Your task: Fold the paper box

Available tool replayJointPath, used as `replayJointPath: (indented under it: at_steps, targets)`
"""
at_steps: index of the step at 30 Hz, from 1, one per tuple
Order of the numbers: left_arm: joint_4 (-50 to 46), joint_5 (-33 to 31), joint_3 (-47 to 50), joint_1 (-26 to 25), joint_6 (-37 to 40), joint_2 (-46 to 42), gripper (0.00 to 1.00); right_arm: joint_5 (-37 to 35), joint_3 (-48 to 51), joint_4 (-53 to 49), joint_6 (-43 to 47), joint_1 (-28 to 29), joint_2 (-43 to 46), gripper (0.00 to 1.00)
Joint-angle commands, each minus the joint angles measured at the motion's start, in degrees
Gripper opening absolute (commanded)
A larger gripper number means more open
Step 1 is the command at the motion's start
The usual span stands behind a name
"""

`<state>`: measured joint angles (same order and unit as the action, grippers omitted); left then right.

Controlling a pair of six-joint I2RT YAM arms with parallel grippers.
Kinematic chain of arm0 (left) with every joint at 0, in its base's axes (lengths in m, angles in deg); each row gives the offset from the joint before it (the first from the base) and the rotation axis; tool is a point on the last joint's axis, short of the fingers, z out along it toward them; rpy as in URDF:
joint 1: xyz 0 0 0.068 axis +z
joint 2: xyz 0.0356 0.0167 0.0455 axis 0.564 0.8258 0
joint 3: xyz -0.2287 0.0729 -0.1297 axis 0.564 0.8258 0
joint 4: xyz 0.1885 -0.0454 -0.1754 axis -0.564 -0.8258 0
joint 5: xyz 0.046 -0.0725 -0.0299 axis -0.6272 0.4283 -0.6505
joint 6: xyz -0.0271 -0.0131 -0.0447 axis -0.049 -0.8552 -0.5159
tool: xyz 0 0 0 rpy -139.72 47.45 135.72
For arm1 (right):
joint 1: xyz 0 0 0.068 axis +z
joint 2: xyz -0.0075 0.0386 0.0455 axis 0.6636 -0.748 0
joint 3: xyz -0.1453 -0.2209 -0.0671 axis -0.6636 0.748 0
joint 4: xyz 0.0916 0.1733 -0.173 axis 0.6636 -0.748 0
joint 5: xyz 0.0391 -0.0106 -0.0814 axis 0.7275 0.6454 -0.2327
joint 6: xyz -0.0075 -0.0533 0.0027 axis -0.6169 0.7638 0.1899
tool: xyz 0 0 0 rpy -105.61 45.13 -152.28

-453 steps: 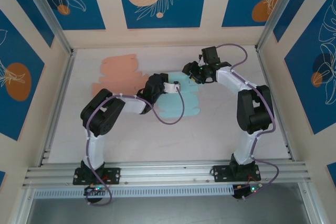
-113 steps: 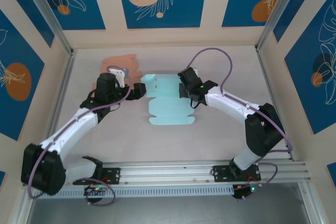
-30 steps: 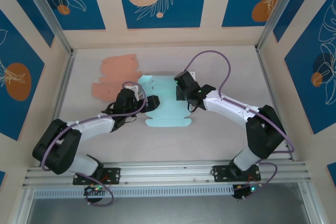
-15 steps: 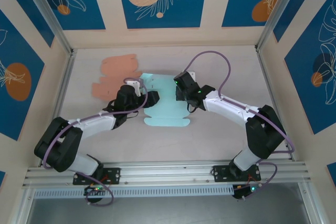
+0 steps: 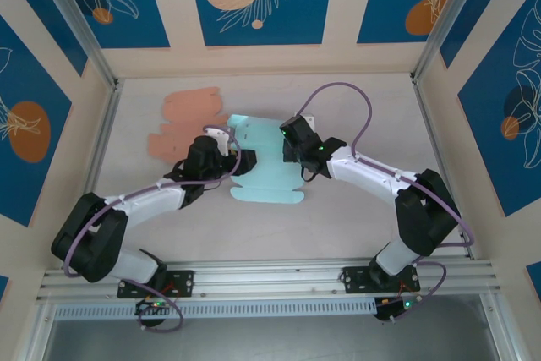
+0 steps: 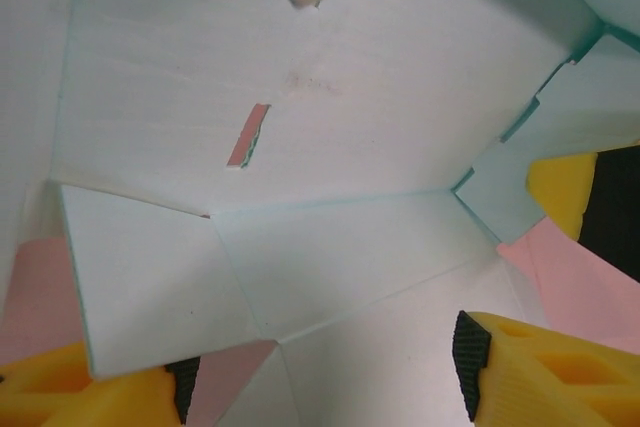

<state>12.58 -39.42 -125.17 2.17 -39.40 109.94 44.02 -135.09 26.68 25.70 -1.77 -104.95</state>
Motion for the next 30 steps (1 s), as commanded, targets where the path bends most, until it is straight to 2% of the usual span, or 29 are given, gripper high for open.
replayJointPath:
  at_steps: [1,8,13,15,19,20,22,25,30]
  targets:
    - [-0.5,-3.2,-2.2,-0.6,4.3,-1.7,0.63,-1.0,-1.4,-2.8,0.3,0.9,-1.6,0.06]
    - [-2.2,-9.0,-2.1,-0.1,3.8,-2.1,0.64,-0.9,-2.4,-3.6,0.5,1.0,-2.9,0.06]
    - [-0.8,-10.2,-2.1,0.4,2.4,-1.7,0.65,0.1,-2.5,-3.0,0.5,1.1,-3.3,0.06]
    - [-0.1,-9.1,-2.5,0.5,2.3,-1.0,0.61,0.6,-2.6,-2.7,0.9,1.3,-3.5,0.06]
    - [1.6,-6.9,-3.2,0.5,2.3,-0.3,0.40,0.4,-3.3,-3.3,1.4,1.7,-4.4,0.06]
    - [2.2,-6.0,-3.2,0.5,2.7,-0.5,0.39,0.2,-3.5,-3.6,1.5,1.6,-4.8,0.06]
    - [3.3,-4.3,-3.0,0.5,3.4,-0.9,0.39,-0.1,-3.9,-4.1,1.5,1.7,-5.5,0.06]
    - [2.9,-3.2,-3.0,0.5,5.8,-1.8,0.47,-0.5,-4.4,-4.8,1.5,1.7,-6.4,0.05]
    - [1.0,-4.9,-2.5,0.5,13.2,-3.3,0.50,0.1,-5.6,-6.3,1.4,1.7,-7.1,0.05]
